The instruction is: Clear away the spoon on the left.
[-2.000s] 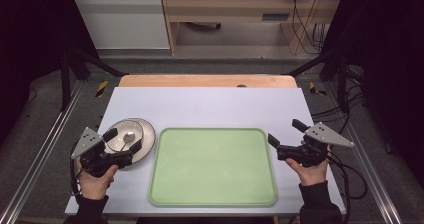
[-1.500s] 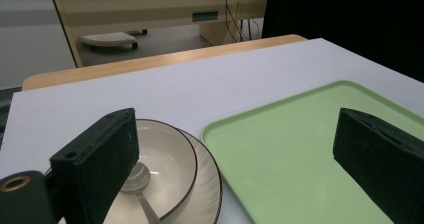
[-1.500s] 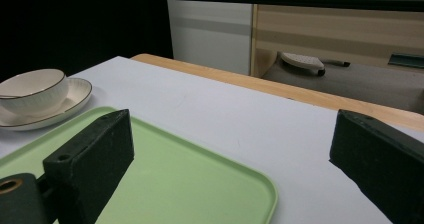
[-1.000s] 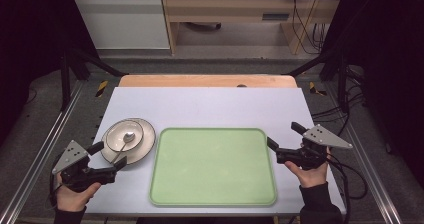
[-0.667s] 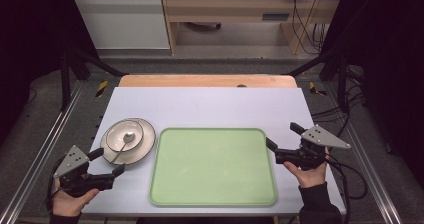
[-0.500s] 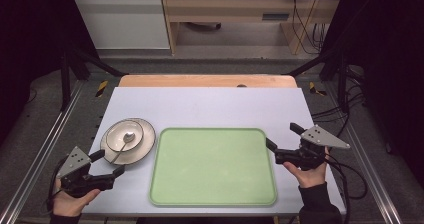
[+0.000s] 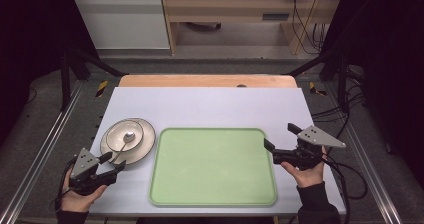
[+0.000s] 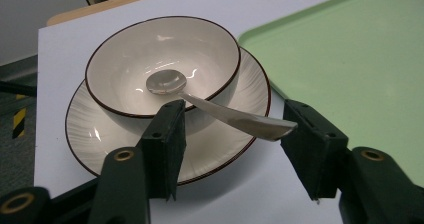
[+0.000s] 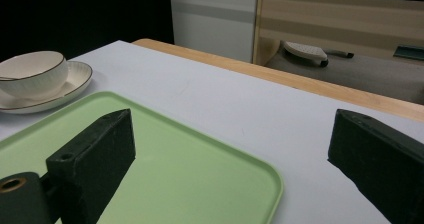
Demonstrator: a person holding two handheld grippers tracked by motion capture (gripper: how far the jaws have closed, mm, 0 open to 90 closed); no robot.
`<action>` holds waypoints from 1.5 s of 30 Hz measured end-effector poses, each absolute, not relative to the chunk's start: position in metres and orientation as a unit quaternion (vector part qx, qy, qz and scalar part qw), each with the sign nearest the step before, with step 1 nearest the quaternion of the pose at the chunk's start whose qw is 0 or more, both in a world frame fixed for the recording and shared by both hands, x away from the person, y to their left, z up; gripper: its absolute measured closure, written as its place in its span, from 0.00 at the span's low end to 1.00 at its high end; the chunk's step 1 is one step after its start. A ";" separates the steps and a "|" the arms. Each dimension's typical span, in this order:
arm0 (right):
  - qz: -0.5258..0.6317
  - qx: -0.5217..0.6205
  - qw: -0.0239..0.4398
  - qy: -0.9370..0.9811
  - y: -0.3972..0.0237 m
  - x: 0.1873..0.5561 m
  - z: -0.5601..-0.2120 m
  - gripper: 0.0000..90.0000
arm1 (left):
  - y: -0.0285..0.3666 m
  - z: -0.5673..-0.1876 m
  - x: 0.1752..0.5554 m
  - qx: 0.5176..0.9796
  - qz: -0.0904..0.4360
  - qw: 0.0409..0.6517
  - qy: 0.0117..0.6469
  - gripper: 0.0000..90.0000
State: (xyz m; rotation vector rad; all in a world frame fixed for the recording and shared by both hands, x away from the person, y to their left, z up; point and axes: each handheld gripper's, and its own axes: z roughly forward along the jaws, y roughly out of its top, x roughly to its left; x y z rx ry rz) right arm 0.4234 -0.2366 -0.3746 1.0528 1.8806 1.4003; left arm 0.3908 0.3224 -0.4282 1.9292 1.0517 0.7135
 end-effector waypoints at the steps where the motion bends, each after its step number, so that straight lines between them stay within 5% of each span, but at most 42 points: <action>1: 0.522 0.392 0.281 0.703 -0.237 0.424 -0.375 0.05 | 0.321 -0.429 0.391 0.764 0.286 0.401 0.416 0.50; 20: 0.521 0.393 0.279 0.704 -0.236 0.424 -0.375 0.06 | 0.324 -0.425 0.386 0.740 0.316 0.412 0.428 0.84; 32: 0.523 0.393 0.278 0.704 -0.236 0.424 -0.375 0.05 | 0.328 -0.423 0.384 0.727 0.321 0.412 0.446 0.96; 45: 0.524 0.393 0.278 0.703 -0.237 0.423 -0.374 0.05 | 0.329 -0.421 0.384 0.720 0.307 0.423 0.457 0.98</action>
